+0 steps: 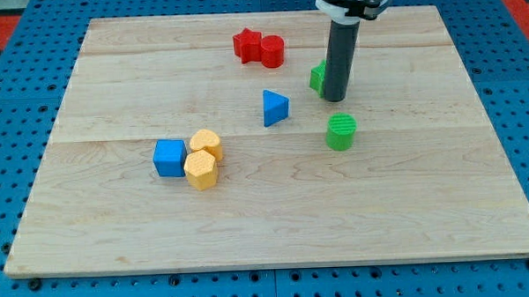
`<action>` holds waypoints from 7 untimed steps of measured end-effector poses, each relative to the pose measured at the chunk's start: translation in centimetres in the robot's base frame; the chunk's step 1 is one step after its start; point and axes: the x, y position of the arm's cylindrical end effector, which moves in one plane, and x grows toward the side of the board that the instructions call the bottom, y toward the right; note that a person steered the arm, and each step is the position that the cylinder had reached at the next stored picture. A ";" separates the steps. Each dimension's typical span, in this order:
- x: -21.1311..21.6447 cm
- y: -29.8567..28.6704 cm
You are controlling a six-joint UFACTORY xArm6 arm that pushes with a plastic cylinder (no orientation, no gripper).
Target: Move the red blocks and red blocks to the top left
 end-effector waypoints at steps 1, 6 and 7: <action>0.3 -6.5; -11.0 -9.3; -12.6 -14.6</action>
